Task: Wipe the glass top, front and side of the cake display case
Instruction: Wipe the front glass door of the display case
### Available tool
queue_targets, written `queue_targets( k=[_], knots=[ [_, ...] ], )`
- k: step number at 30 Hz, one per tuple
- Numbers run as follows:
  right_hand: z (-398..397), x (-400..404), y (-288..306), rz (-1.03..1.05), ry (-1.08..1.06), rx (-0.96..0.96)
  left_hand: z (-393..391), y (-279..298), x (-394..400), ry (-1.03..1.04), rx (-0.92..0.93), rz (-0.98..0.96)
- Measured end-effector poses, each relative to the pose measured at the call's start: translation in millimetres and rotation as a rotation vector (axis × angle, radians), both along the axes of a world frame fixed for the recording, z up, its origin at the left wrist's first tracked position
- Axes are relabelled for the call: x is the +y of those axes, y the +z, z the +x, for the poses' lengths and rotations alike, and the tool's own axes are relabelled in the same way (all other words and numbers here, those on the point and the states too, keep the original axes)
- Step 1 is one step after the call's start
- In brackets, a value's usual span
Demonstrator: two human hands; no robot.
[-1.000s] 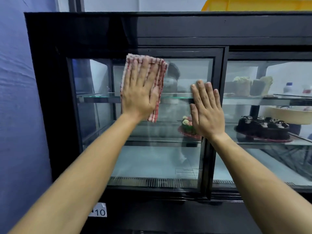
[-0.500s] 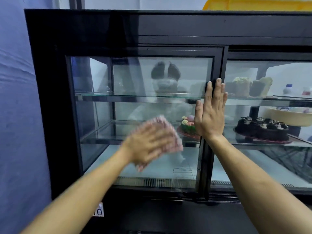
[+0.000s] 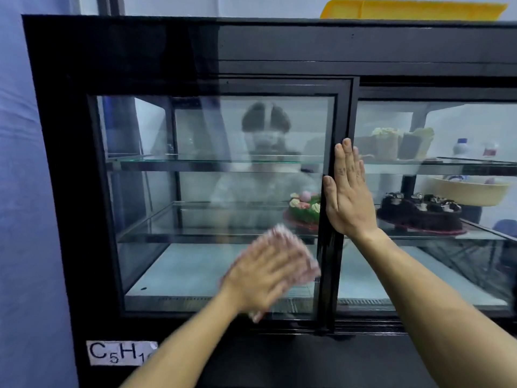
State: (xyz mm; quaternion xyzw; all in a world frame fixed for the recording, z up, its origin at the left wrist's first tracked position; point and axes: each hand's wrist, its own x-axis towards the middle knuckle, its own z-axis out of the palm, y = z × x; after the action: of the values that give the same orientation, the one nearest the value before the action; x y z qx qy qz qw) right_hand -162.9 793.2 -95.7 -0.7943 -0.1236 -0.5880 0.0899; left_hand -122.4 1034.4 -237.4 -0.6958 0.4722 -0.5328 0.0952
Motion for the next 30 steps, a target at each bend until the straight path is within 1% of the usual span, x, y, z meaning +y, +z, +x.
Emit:
queue_targets(
  k=[2, 3, 5, 7, 8, 9, 11, 13, 14, 15, 17, 19, 21, 23, 25, 27, 29, 30],
  knots=[
    [1.4, -1.7, -0.3, -0.001, 0.010, 0.000, 0.9, -64.2, 3.8, 0.032, -0.026, 0.187],
    [2.3, -2.5, -1.1, -0.002, 0.019, 0.006, 3.2, -79.9, 5.7, 0.036, -0.050, 0.242],
    [4.4, -2.0, -2.1, 0.007, 0.051, 0.005, 8.3, -76.0, 8.5, 0.024, -0.106, 0.346],
    [6.0, -0.2, -2.7, 0.039, 0.090, 0.000, 13.8, -39.4, 12.2, 0.019, -0.143, 0.413],
    [6.7, 0.8, -4.1, 0.053, 0.101, -0.007, 14.3, -10.7, 14.0, 0.004, -0.122, 0.382],
    [7.4, 1.8, -5.0, 0.066, 0.105, -0.021, 15.2, 26.2, 14.7, -0.013, -0.097, 0.304],
    [8.4, 3.1, -6.9, 0.078, 0.088, -0.042, 16.7, 111.6, 12.3, -0.020, -0.057, 0.055],
    [8.4, 4.5, -7.6, 0.098, 0.077, -0.049, 16.7, 194.7, 8.7, 0.022, -0.083, -0.194],
    [7.7, 5.5, -8.2, 0.106, 0.079, -0.046, 17.4, 225.6, 7.5, 0.046, -0.107, -0.275],
    [7.5, 5.9, -8.1, 0.110, 0.085, -0.043, 18.7, 247.6, 5.4, 0.070, -0.127, -0.328],
    [6.1, 6.1, -8.1, 0.113, 0.087, -0.032, 19.9, 260.1, -0.9, 0.107, -0.128, -0.386],
    [4.5, 4.4, -7.6, 0.107, 0.070, -0.014, 14.5, 236.3, -8.5, 0.102, -0.086, -0.453],
    [3.1, -1.7, -8.1, 0.069, 0.038, -0.005, 7.4, 181.4, -14.1, 0.073, 0.000, -0.441],
    [1.0, -9.9, -7.3, 0.010, 0.011, 0.003, 1.8, 101.3, -13.8, 0.029, 0.087, -0.303],
    [-0.2, -15.4, -6.4, -0.031, 0.002, 0.021, -6.7, 6.8, -7.6, 0.009, 0.139, -0.134],
    [0.8, -16.1, -6.8, -0.040, 0.006, 0.020, -17.0, -72.8, -1.4, 0.000, 0.167, 0.032],
    [2.4, -15.7, -7.1, -0.037, 0.012, 0.011, -20.4, -111.4, 0.5, 0.031, 0.131, 0.181],
    [2.9, -15.3, -7.5, -0.037, 0.012, 0.010, -18.0, -113.3, 0.9, 0.038, 0.097, 0.240]
  ],
)
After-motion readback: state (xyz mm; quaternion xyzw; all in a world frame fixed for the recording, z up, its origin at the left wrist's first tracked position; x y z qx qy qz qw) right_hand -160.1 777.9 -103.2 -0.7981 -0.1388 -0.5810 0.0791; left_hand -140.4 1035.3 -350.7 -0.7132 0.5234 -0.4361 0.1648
